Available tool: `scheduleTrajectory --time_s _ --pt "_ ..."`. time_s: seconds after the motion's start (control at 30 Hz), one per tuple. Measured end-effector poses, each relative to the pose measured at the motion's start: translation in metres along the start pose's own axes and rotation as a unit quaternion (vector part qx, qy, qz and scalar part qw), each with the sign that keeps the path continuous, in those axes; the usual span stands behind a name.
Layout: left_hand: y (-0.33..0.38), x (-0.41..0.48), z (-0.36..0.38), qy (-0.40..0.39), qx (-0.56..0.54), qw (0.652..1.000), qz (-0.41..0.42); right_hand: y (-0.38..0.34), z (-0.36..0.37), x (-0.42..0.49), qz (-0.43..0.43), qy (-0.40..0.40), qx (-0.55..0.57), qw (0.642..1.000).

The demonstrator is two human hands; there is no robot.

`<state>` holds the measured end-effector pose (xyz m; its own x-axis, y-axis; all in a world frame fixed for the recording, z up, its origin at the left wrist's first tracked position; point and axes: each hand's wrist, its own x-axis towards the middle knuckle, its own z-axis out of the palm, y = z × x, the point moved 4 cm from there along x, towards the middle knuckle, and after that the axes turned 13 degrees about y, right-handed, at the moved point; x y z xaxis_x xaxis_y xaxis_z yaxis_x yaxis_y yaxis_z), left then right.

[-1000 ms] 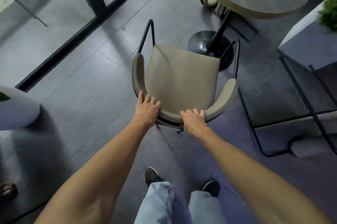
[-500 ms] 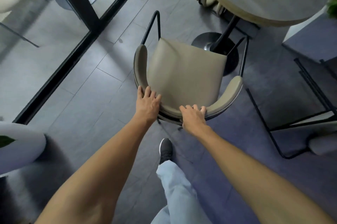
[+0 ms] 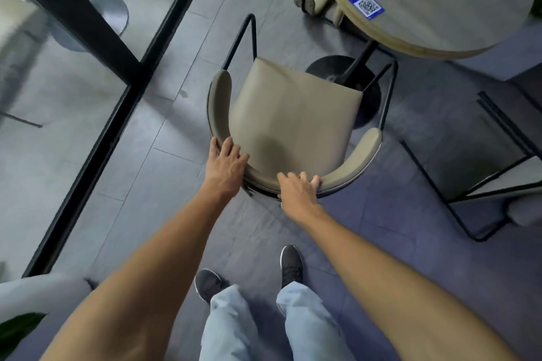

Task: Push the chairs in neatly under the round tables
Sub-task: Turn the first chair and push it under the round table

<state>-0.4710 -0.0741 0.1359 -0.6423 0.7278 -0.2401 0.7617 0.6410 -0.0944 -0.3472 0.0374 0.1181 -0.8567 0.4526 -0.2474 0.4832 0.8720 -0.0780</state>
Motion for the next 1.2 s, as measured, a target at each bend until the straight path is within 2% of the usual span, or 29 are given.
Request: scheduleTrajectory --time_s 0.2,0.4,0.6,0.9,1.1,1.2 --pt "-0.038 0.033 -0.003 -0.022 0.012 0.996 0.082 -0.026 -0.004 0.022 0.043 -0.006 -0.007 0.999" --pt "-0.055 0.048 -0.006 -0.069 0.016 0.987 0.145 -0.040 -0.008 0.035 0.097 -0.058 -0.016 0.993" --pt "-0.072 0.054 -0.003 -0.034 0.012 0.980 0.193 -0.050 -0.007 0.042 0.113 -0.027 -0.025 0.993" --pt "-0.119 0.098 -0.011 -0.037 0.030 0.973 0.224 -0.089 -0.016 0.083 0.155 -0.015 -0.001 0.988" --pt "-0.151 0.130 -0.019 -0.019 0.094 0.966 0.242 -0.118 -0.027 0.120 0.188 -0.001 0.017 0.982" --pt "-0.154 0.139 -0.020 -0.012 0.138 0.947 0.291 -0.122 -0.028 0.128 0.203 -0.014 0.024 0.979"
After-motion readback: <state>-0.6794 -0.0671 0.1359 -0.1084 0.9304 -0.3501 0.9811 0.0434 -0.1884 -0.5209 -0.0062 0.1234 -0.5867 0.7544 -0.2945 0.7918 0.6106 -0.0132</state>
